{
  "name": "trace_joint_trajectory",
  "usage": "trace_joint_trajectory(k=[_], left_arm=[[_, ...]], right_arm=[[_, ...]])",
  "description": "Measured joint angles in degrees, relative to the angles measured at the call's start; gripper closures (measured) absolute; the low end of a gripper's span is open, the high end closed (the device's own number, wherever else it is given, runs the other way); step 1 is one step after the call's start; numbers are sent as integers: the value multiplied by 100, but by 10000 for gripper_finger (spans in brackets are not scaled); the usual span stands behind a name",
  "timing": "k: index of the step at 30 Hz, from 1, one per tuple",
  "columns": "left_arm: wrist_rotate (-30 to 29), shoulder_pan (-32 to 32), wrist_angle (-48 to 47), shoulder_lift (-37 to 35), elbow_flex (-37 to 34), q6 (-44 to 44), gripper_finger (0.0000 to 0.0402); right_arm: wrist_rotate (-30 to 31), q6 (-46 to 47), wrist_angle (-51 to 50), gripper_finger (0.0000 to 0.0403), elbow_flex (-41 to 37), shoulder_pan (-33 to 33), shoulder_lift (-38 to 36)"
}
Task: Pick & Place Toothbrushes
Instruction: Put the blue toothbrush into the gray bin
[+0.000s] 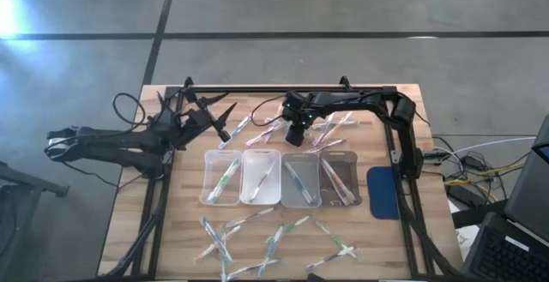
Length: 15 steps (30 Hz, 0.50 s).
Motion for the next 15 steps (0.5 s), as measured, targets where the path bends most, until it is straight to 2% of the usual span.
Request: trace_joint_trajectory(k=[9,15], left_arm=[[1,0,-11,0,0,-275,232],[1,0,-22,0,0,-282,232]], right_arm=[[23,6,-3,379,-1,-4,21],[-41,143,-85,367,7,4,-64]])
